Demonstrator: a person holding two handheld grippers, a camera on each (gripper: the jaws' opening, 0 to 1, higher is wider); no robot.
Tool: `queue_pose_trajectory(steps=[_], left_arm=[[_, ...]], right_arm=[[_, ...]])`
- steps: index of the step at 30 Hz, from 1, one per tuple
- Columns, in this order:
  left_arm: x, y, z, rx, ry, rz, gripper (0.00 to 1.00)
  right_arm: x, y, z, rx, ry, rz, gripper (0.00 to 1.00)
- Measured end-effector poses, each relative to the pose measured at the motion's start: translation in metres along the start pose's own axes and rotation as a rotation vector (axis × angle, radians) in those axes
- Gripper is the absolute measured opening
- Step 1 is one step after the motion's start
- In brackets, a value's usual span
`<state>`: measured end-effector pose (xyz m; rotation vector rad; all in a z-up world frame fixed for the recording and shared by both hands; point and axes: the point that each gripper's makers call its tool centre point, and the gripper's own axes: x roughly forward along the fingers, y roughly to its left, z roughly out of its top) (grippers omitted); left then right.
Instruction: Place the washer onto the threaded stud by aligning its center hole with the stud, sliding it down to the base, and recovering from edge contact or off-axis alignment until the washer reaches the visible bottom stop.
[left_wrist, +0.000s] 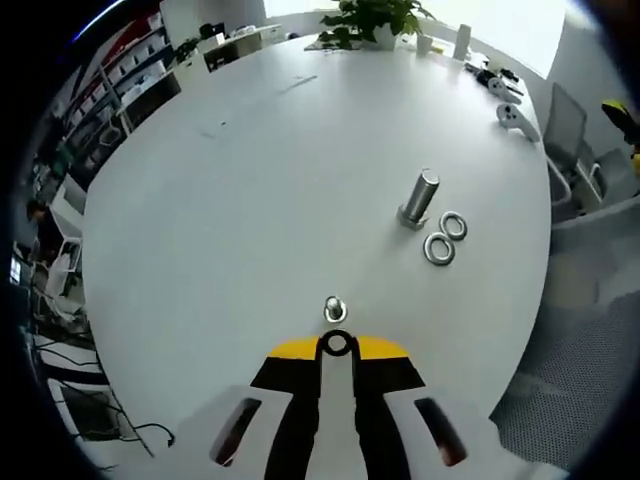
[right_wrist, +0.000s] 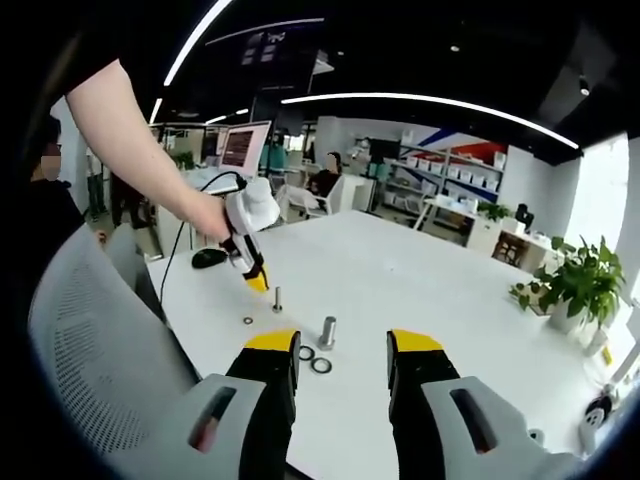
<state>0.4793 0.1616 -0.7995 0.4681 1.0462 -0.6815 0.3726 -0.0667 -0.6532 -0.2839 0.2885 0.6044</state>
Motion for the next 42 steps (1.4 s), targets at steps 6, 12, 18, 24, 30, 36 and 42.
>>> queue_pose_trajectory(steps=[6, 12, 18, 24, 30, 36, 42], left_arm=[[-0.001, 0.002, 0.006, 0.013, -0.025, 0.009, 0.09], [-0.004, 0.003, 0.016, -0.002, -0.063, 0.014, 0.09], [0.002, 0.004, 0.019, 0.019, -0.047, 0.012, 0.09], [0.005, 0.003, 0.019, 0.037, -0.032, 0.013, 0.09], [0.004, 0.002, 0.023, 0.058, -0.025, 0.016, 0.09], [0.006, 0.003, 0.024, 0.065, -0.001, 0.014, 0.09], [0.008, 0.001, 0.022, 0.065, 0.027, 0.003, 0.09]], right_arm=[[0.0, 0.001, 0.001, 0.001, -0.002, 0.004, 0.37], [0.001, 0.003, 0.0, -0.006, 0.002, 0.011, 0.37], [0.001, 0.003, 0.0, -0.007, 0.005, 0.011, 0.37], [0.0, 0.002, 0.0, -0.004, 0.003, 0.005, 0.37], [-0.001, 0.003, 0.0, -0.006, 0.002, 0.004, 0.37], [-0.001, 0.003, 0.0, -0.008, -0.001, 0.005, 0.37], [-0.001, 0.003, 0.001, -0.012, -0.003, 0.006, 0.37]])
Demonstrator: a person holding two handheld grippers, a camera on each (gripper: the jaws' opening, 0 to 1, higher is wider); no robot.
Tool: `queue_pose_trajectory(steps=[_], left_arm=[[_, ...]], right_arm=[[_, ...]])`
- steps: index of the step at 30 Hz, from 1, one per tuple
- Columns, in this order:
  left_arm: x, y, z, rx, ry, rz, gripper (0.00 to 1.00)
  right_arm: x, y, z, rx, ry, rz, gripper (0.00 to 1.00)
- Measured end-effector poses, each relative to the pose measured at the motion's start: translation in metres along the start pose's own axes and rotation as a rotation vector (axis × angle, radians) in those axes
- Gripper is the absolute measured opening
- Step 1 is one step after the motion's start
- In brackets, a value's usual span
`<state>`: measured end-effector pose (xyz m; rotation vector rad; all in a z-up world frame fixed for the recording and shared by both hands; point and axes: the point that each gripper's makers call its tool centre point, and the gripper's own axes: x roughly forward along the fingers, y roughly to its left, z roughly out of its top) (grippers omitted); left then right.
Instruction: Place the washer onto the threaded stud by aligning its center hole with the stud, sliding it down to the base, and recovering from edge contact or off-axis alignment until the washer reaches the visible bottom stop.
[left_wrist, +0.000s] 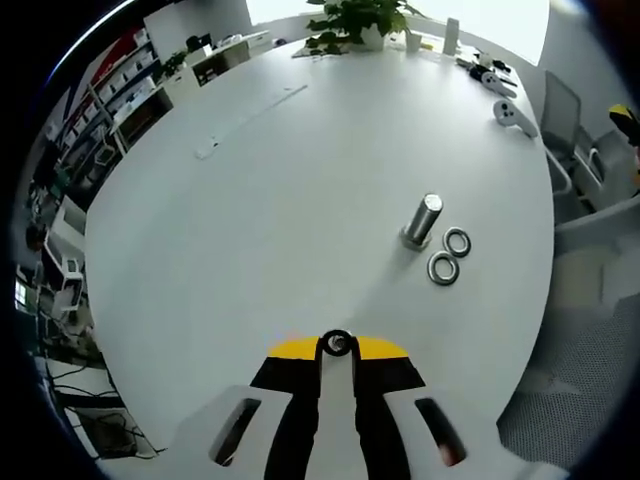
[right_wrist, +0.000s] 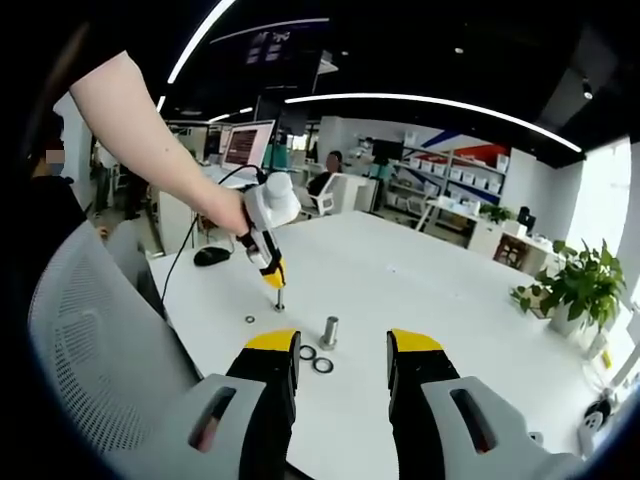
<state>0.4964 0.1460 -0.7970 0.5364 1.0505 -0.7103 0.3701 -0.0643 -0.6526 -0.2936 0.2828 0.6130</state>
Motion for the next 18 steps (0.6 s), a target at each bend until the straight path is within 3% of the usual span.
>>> queue_pose_trajectory(steps=[18], left_arm=[[0.0006, -0.0008, 0.0024, 0.018, 0.027, -0.001, 0.09]], right_arm=[[0.0002, 0.0008, -0.0004, -0.002, 0.001, 0.006, 0.36]])
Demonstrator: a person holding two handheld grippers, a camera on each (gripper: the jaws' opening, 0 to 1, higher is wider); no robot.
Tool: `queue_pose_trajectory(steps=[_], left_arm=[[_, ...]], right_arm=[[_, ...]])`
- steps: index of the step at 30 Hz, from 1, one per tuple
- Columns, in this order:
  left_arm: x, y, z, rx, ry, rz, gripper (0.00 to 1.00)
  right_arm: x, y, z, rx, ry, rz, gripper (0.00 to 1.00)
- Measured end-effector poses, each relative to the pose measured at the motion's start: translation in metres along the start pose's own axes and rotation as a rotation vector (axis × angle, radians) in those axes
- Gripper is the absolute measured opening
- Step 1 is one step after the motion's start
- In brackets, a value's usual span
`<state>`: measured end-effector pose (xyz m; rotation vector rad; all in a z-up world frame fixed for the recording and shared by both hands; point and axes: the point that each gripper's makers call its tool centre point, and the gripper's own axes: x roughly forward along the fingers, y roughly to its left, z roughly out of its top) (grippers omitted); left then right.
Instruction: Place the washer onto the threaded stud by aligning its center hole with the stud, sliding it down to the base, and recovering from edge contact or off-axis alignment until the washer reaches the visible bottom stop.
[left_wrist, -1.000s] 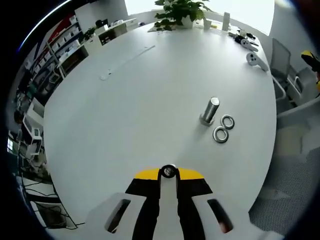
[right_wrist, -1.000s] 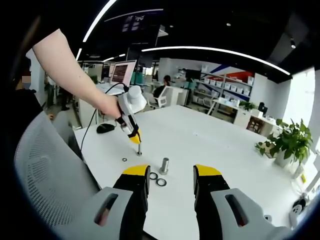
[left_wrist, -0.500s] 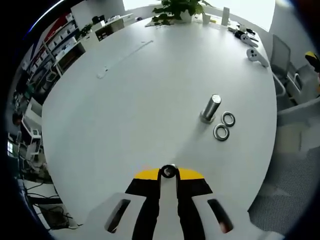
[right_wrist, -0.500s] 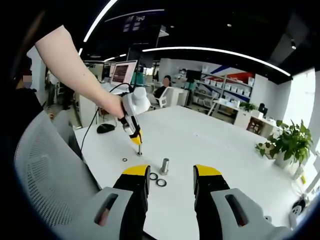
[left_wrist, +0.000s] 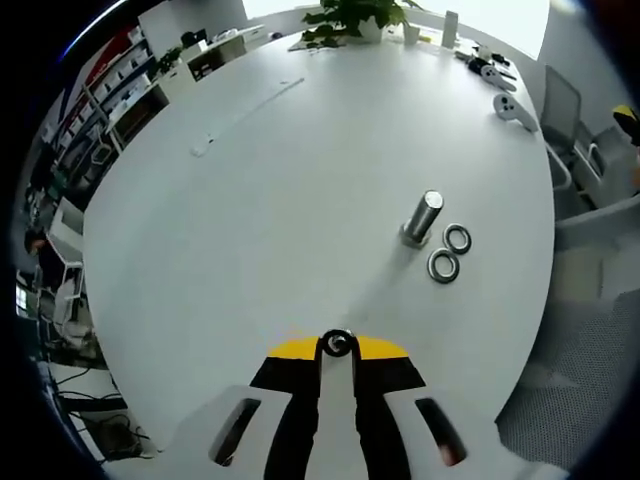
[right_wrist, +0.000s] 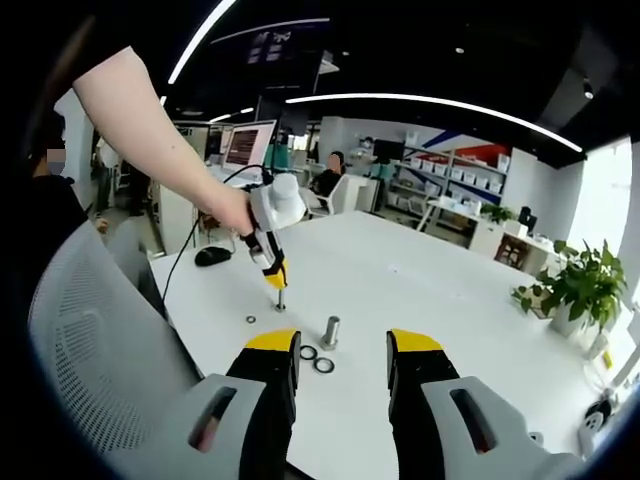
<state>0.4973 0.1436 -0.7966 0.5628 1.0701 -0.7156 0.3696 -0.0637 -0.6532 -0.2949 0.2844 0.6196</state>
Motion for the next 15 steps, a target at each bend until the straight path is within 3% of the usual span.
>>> queue_pose_trajectory(steps=[15], left_arm=[[0.0029, -0.0006, -0.0035, -0.004, 0.039, -0.002, 0.09]], right_arm=[[-0.0004, -0.0007, 0.0015, 0.007, -0.011, 0.002, 0.36]])
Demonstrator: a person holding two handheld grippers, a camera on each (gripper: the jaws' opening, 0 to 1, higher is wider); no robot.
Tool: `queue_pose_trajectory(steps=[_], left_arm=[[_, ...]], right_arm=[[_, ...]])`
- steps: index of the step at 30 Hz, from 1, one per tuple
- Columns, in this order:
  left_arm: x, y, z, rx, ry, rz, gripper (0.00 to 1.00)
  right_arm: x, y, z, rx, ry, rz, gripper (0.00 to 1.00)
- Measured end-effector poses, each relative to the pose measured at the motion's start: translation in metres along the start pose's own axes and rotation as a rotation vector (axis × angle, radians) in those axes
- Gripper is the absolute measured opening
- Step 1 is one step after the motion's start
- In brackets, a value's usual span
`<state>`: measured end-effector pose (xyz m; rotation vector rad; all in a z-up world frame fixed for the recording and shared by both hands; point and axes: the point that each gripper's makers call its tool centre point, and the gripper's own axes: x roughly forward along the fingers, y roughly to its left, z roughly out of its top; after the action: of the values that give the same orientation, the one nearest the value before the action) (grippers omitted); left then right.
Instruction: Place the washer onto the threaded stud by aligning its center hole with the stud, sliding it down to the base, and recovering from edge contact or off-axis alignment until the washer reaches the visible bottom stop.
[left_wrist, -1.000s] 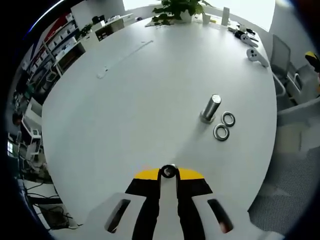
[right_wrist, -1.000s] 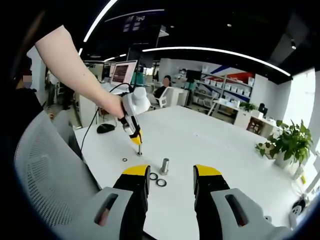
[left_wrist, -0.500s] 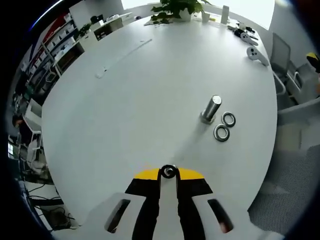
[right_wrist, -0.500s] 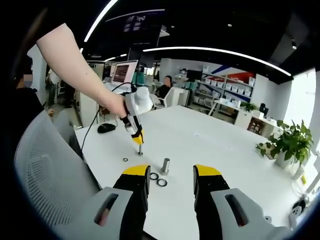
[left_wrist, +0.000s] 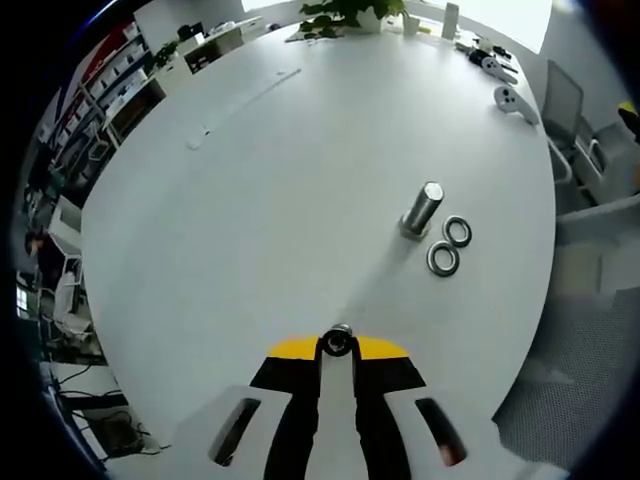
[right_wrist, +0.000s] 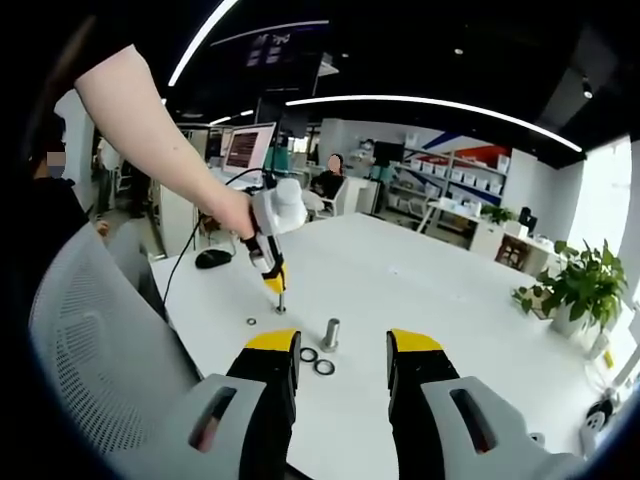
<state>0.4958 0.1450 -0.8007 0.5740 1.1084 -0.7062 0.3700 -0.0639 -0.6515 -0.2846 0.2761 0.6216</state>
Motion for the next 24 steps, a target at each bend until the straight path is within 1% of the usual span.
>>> queue_pose_trajectory(steps=[7, 13, 24], left_arm=[[0.0021, -0.003, -0.0005, -0.007, 0.01, -0.006, 0.1], [0.0036, -0.0038, -0.0021, -0.02, 0.018, -0.005, 0.12], [-0.0009, -0.0018, -0.0021, -0.022, 0.0, 0.006, 0.13]], right_arm=[[-0.0004, 0.0002, 0.0009, 0.002, -0.004, 0.002, 0.36], [-0.0006, -0.0001, 0.0009, 0.004, -0.005, 0.002, 0.36], [-0.0009, -0.0007, 0.0014, 0.007, -0.008, -0.002, 0.36]])
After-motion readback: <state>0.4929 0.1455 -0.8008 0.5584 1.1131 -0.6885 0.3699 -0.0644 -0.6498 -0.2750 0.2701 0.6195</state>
